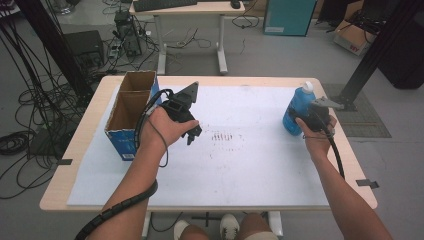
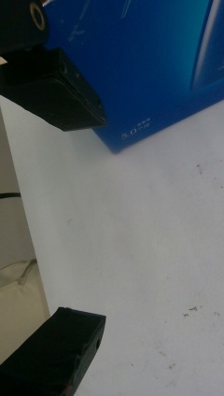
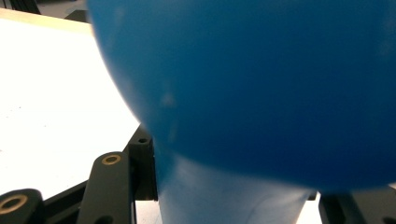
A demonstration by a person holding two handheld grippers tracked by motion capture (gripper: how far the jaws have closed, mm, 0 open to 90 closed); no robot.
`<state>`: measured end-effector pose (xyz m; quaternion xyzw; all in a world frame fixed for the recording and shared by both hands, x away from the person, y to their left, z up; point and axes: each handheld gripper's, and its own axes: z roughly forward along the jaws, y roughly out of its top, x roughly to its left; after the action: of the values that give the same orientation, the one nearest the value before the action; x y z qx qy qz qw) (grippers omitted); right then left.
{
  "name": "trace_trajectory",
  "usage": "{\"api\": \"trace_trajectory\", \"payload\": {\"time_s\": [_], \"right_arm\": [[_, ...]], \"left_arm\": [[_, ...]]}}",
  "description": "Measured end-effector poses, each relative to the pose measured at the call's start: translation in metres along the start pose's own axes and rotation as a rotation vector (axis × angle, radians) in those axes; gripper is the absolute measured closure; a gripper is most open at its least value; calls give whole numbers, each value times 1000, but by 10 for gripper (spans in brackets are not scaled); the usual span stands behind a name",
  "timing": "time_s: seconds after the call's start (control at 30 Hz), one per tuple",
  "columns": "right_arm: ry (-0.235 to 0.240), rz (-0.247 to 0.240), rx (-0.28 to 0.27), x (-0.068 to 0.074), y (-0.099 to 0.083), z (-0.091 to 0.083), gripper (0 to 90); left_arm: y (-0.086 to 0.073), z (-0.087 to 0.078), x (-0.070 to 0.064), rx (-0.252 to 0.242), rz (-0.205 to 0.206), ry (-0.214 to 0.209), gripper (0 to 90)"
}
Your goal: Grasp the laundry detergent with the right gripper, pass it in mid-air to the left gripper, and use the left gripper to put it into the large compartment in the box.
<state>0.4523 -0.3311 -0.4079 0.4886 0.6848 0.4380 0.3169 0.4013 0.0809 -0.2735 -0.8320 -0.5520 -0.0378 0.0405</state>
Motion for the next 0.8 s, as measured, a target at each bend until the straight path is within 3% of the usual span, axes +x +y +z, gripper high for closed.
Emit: {"api": "trace_trajectory", "payload": {"time_s": [0.8], "right_arm": [[2,7,-3,-1,-1,0,441]], "left_arm": [[0,-2,-2,-10,1,10,66]]}}
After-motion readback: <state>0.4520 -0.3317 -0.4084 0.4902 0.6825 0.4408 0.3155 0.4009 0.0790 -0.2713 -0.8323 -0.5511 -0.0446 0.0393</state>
